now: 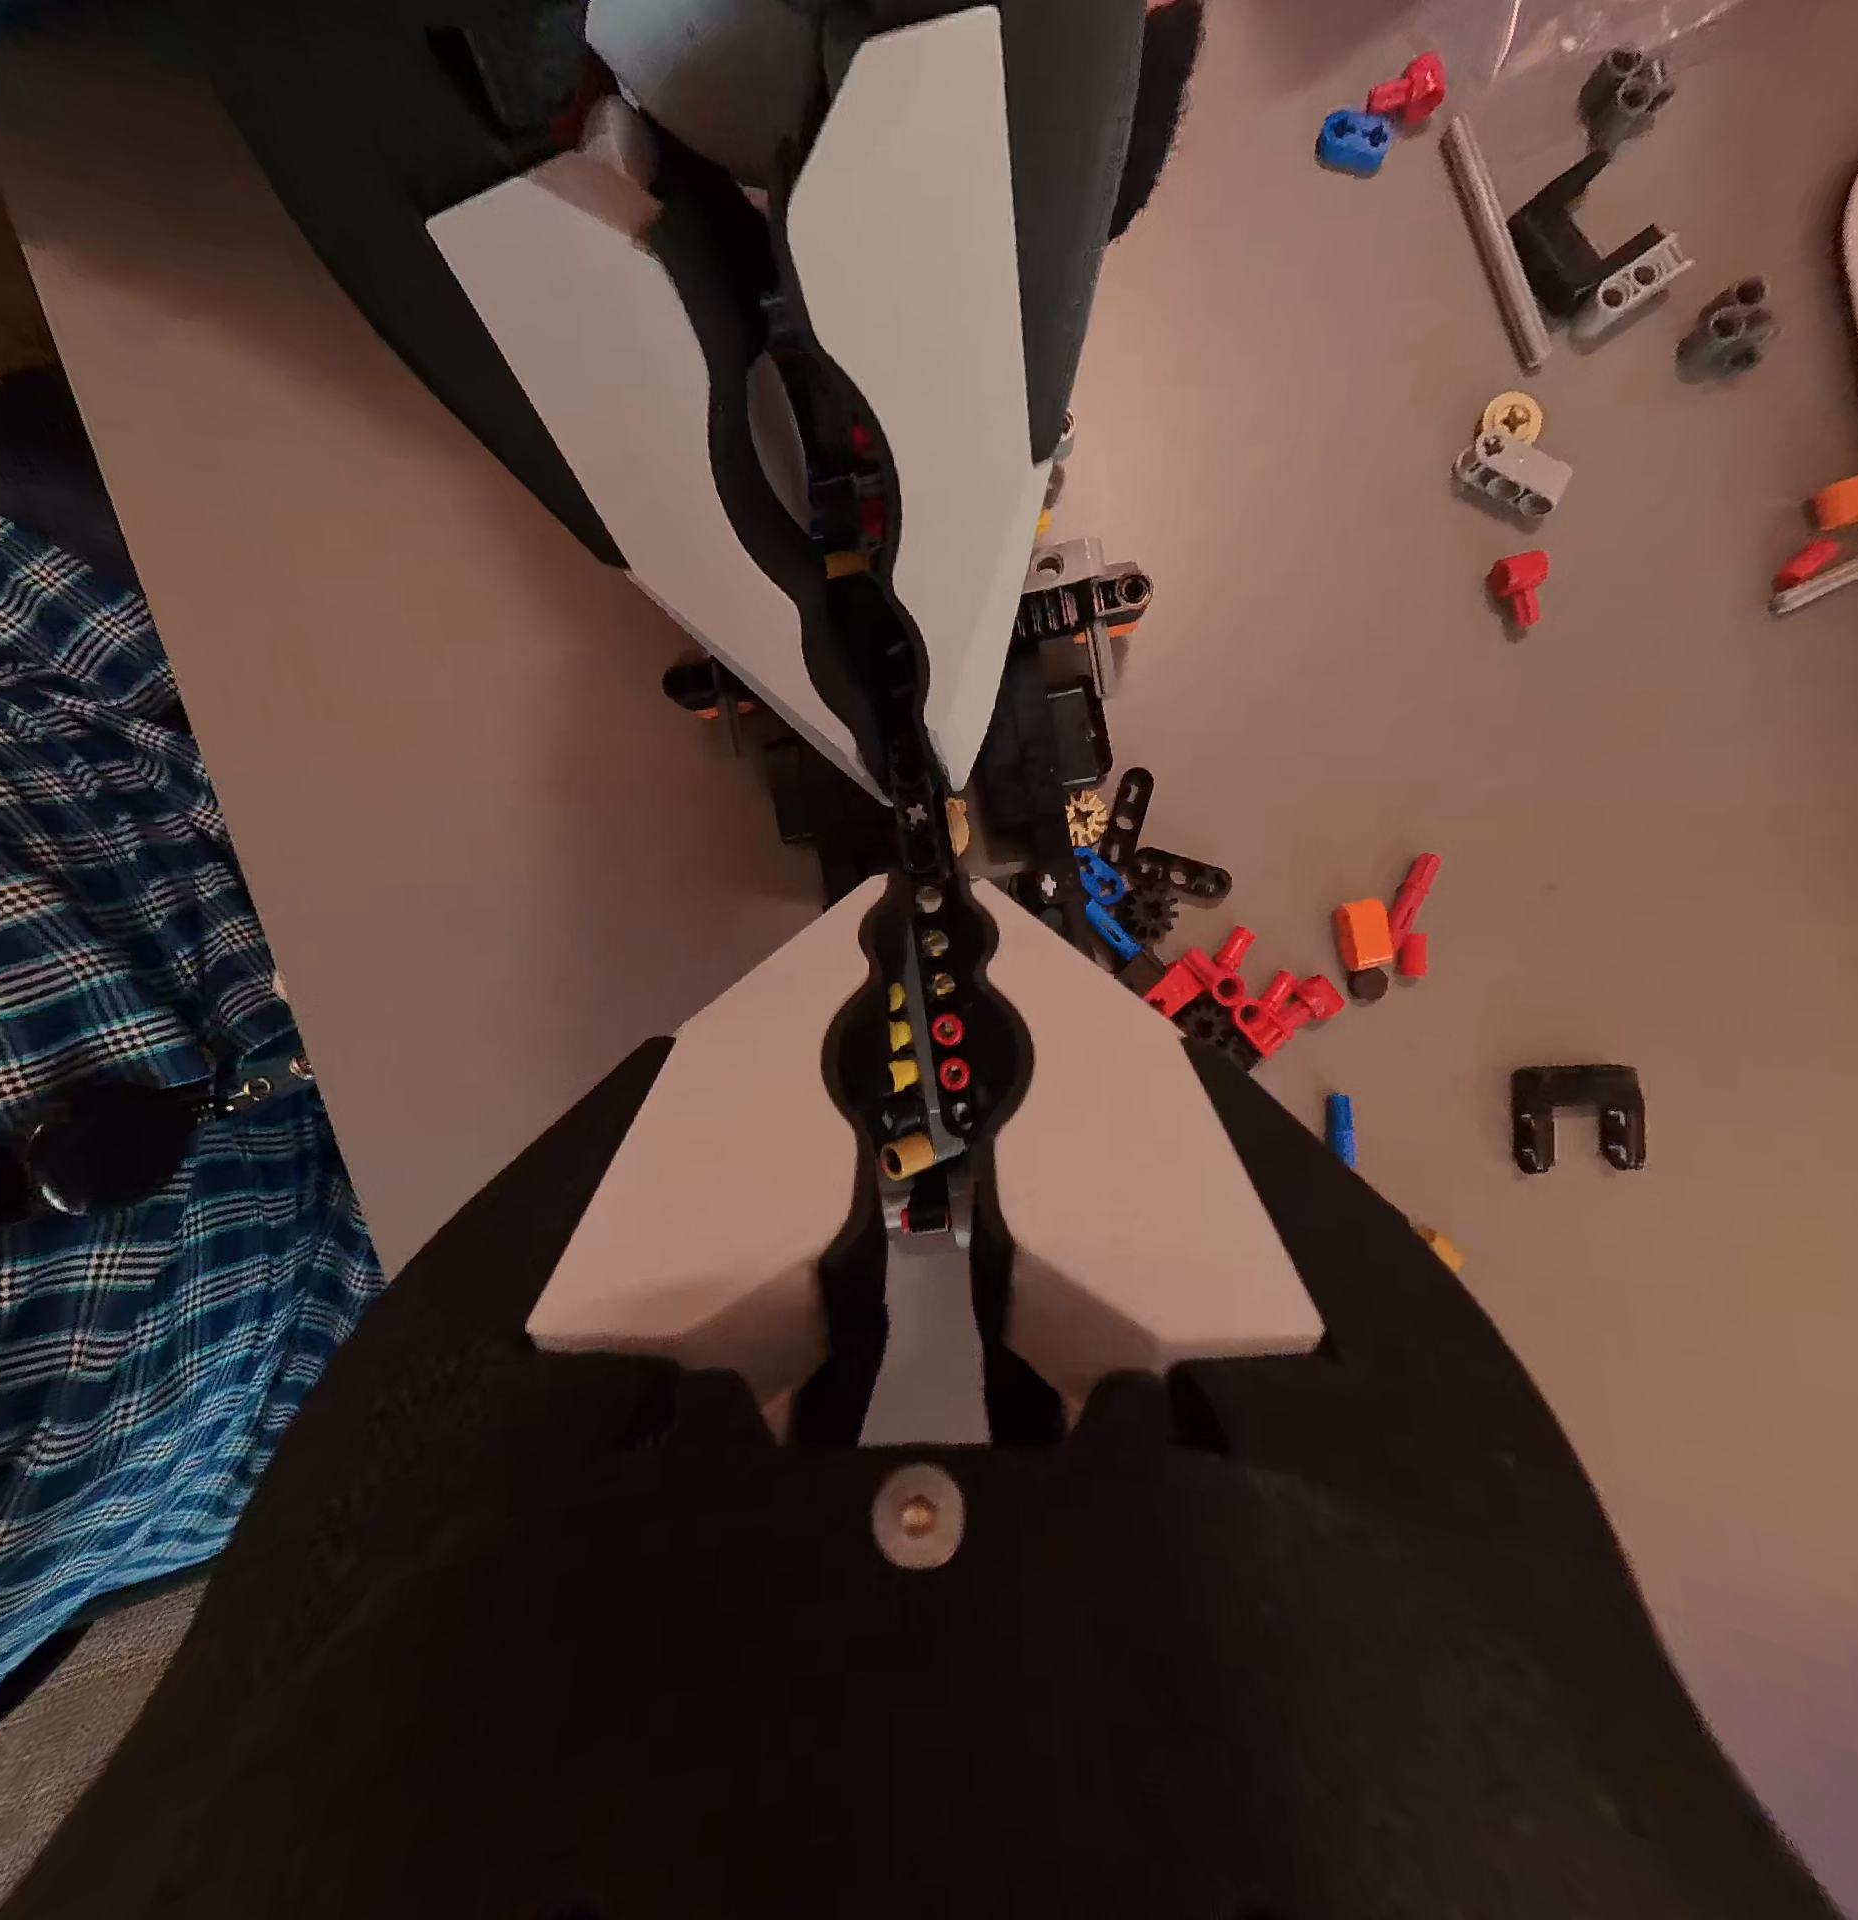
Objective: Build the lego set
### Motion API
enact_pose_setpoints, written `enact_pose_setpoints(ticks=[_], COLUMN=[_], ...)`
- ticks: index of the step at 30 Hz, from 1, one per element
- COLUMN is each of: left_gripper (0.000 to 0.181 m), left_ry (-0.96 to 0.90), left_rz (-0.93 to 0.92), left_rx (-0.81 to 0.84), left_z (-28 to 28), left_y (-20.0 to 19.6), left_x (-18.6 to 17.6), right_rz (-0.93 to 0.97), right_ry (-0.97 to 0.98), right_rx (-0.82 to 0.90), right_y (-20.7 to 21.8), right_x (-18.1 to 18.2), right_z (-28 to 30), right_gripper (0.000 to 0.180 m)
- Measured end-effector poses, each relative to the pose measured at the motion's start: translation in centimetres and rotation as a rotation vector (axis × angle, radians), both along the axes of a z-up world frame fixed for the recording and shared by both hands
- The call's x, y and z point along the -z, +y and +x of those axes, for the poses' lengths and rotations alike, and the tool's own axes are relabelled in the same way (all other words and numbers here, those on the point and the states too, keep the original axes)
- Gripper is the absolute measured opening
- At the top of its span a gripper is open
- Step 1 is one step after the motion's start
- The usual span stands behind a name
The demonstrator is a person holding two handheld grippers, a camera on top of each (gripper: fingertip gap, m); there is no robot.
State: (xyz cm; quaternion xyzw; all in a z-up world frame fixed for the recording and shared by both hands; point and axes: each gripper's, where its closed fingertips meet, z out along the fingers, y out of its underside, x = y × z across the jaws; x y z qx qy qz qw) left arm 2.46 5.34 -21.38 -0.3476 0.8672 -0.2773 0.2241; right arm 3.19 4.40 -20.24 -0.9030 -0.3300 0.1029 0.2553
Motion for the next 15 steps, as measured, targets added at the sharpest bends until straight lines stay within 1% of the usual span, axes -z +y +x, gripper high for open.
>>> enact_pose_setpoints(ticks=[5,8,15], left_gripper=[0.005,0.005,0.007], left_ry=[-0.012,-0.016,-0.015], left_rz=[0.019,0.022,-0.016], left_rx=[0.005,0.004,-0.015], left_z=[0.29,0.44,0.32], left_y=[-0.17,-0.31,-0.04], left_x=[0.02,0.01,-0.01], right_rz=[0.064,0.087,0.129], right_ry=[0.003,0.016,0.123], right_rx=[-0.043,-0.039,-0.039], right_y=[0.44,0.56,0.64], right_x=[0.12,0.42,0.33], right_z=[-0.46,-0.51,-0.49], right_gripper=[0.005,0.005,0.004])
